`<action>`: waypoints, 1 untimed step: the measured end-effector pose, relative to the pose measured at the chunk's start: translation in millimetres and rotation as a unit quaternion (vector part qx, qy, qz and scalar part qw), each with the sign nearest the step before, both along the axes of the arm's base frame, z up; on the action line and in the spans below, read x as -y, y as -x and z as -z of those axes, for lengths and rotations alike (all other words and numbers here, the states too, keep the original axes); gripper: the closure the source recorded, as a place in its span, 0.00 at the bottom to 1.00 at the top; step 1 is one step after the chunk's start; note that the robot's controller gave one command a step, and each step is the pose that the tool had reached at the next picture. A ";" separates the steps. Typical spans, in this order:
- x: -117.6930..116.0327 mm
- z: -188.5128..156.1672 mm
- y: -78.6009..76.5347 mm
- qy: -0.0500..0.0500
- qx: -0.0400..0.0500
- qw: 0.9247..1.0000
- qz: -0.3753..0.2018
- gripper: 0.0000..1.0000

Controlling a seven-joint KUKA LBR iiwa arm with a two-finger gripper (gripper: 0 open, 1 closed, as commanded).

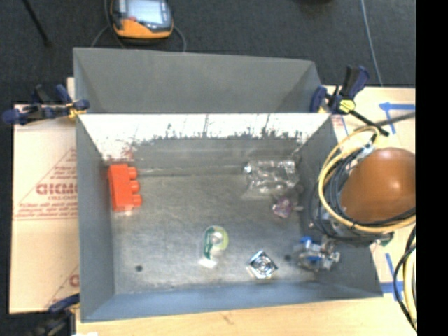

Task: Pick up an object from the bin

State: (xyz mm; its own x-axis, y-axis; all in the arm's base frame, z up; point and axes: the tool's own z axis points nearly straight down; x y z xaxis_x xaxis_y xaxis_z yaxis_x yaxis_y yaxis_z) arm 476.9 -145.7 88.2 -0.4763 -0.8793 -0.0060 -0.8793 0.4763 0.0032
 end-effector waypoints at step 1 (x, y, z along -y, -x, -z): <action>11.6 -123.7 -16.8 0.005 0.005 0.999 -0.047 1.00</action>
Offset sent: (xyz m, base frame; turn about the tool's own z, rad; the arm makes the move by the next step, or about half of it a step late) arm 0.0141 -0.0104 0.1188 -0.0959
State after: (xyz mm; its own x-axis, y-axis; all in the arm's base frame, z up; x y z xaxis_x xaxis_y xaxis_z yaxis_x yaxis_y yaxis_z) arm 493.6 -157.3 211.9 -0.3922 -0.9199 -0.0016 -0.9198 0.3922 -0.0110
